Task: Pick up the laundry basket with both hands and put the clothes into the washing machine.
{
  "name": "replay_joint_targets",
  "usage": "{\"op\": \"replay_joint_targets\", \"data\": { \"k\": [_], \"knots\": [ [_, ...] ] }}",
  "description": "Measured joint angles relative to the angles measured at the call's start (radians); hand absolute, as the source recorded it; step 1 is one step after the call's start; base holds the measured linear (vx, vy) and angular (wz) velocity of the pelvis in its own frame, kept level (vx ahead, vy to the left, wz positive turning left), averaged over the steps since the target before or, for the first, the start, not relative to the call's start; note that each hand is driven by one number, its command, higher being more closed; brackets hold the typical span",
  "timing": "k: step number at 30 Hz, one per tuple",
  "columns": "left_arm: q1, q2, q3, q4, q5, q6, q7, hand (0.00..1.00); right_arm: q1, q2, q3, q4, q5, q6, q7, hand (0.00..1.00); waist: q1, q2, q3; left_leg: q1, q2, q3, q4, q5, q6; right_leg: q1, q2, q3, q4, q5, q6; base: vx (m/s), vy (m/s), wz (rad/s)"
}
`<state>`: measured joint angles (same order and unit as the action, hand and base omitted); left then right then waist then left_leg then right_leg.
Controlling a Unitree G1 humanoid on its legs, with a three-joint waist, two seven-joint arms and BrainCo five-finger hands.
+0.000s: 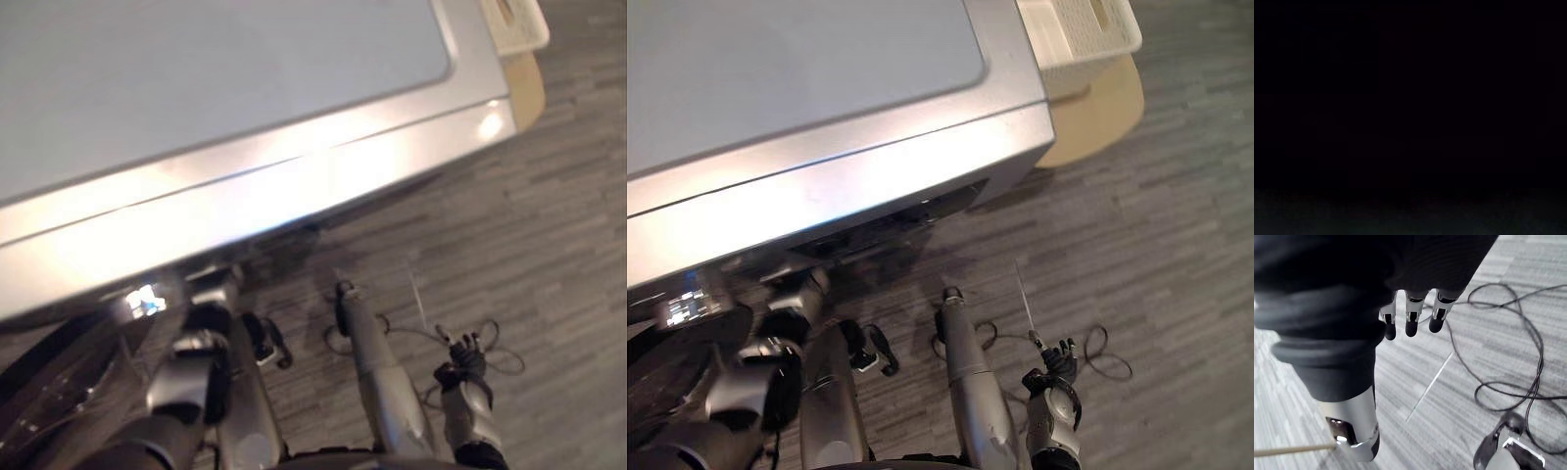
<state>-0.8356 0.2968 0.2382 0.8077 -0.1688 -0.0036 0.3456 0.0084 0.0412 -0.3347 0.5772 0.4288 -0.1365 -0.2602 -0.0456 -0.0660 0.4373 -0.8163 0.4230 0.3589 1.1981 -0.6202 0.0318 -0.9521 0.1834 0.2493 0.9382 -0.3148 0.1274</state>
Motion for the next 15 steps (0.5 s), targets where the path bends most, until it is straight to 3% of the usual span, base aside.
{"op": "replay_joint_targets", "data": {
  "k": [1, 2, 4, 10, 11, 15],
  "knots": [
    [-0.03, 0.035, 0.01, -0.017, -0.009, -0.033, 0.006, 1.0, 0.006, 0.006, -0.001, -0.004, 0.003, -0.008, 0.0, 0.0, -0.005, -0.002, 0.01, -0.02, 0.012, -0.006, 0.013, 0.0, 0.0, -0.014, 0.009, 0.0, -0.002, 0.006, 0.0, -0.07, 0.024, -0.24],
    [-0.038, 0.04, 0.008, -0.026, -0.013, -0.038, 0.008, 1.0, 0.012, 0.009, -0.003, -0.005, 0.012, -0.015, 0.0, 0.0, -0.004, -0.002, 0.015, -0.031, 0.016, -0.009, 0.021, 0.0, 0.0, -0.021, 0.012, -0.001, -0.003, 0.008, 0.002, -0.07, 0.034, -0.17],
    [-0.105, 0.057, 0.007, -0.024, -0.019, -0.005, 0.016, 1.0, 0.028, 0.021, -0.004, -0.003, 0.054, -0.02, 0.003, 0.0, 0.004, 0.0, 0.019, -0.083, 0.021, -0.034, 0.041, 0.0, 0.0, -0.055, 0.018, -0.017, -0.003, 0.017, 0.005, -0.05, 0.028, 0.0],
    [-0.234, 0.151, -0.039, -0.103, -0.027, -0.009, 0.056, 1.0, 0.039, 0.036, -0.011, 0.009, 0.163, -0.056, 0.03, 0.0, 0.008, 0.002, 0.035, -0.19, 0.035, -0.068, 0.067, 0.001, 0.001, -0.136, 0.033, -0.035, -0.019, 0.076, 0.005, -0.13, 0.024, -0.08],
    [-0.254, 0.172, -0.04, -0.103, -0.027, -0.01, 0.072, 0.0, 0.039, 0.036, -0.013, 0.025, 0.176, -0.056, 0.036, 0.0, 0.01, 0.004, 0.037, -0.211, 0.049, -0.077, 0.075, 0.003, 0.005, -0.144, 0.045, -0.039, -0.037, 0.098, 0.005, -0.18, 0.019, -0.25],
    [-0.295, 0.222, -0.051, -0.103, -0.016, -0.01, 0.126, 0.0, 0.072, 0.033, -0.017, 0.033, 0.209, -0.057, 0.047, 0.0, 0.004, 0.006, 0.052, -0.244, 0.072, -0.083, 0.086, 0.012, 0.021, -0.154, 0.047, -0.051, -0.087, 0.145, -0.007, -0.15, 0.053, -0.22]
  ]
}}
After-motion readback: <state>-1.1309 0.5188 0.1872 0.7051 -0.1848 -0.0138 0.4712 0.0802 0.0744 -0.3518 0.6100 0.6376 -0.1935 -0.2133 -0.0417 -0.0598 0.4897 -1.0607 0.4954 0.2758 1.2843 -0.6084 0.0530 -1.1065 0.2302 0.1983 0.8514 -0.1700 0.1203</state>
